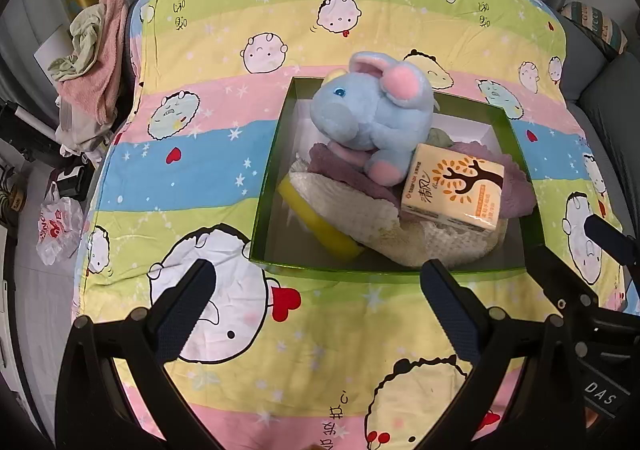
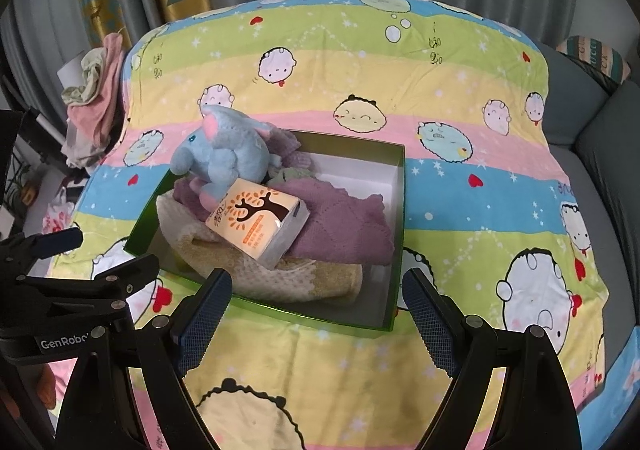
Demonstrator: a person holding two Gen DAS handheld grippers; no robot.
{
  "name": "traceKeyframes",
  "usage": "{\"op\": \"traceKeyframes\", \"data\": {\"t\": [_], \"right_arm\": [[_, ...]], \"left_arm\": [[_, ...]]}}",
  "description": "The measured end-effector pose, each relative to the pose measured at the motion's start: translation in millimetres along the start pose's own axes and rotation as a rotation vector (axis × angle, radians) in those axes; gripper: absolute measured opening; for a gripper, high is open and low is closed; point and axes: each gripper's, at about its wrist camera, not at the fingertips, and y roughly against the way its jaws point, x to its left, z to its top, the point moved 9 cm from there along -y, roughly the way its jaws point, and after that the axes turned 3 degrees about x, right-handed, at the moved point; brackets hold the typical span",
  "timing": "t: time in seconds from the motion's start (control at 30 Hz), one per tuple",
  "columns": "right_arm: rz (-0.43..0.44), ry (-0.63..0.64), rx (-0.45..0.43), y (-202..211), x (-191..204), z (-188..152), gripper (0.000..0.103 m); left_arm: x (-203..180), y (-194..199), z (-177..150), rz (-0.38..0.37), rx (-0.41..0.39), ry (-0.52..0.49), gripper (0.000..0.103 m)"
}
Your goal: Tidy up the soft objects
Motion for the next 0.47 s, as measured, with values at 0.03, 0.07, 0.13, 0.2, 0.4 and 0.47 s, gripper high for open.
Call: {"op": "traceKeyframes", "data": {"t": [0.03, 0.07, 0.13, 0.2, 0.4, 0.47], "right_arm": [[-0.001, 0.001, 0.000, -0.4, 0.2, -0.2, 0.087], [-0.001, 0.002, 0.000, -0.6, 0.1, -0.3, 0.087], [0.000, 0.004, 0.001, -1.4, 0.4, -1.0, 0.087], [0.000, 0.002, -0.001, -1.1, 0.8, -1.1, 0.087], [-0.005, 0.001, -0.002, -1.8, 1.4, -0.8, 0.087], [-0.004, 0.000, -0.004, -1.2, 1.2, -0.7, 0.087]], "left_arm": [[0.0, -0.2, 0.1, 0.002, 0.000, -0.001, 0.102], [0.1, -0.6, 0.3, 0.003, 0.001, -0.001, 0.102], [0.2, -1.5, 0.6, 0.002, 0.001, -0.001, 0.102], [-0.1, -2.4, 0.4, -0.001, 0.004, 0.001, 0.102], [-1.5, -1.7, 0.1, -0.005, -0.005, 0.006, 0.102], [-1.2, -1.4, 0.5, -0.008, -0.008, 0.012, 0.102]]}}
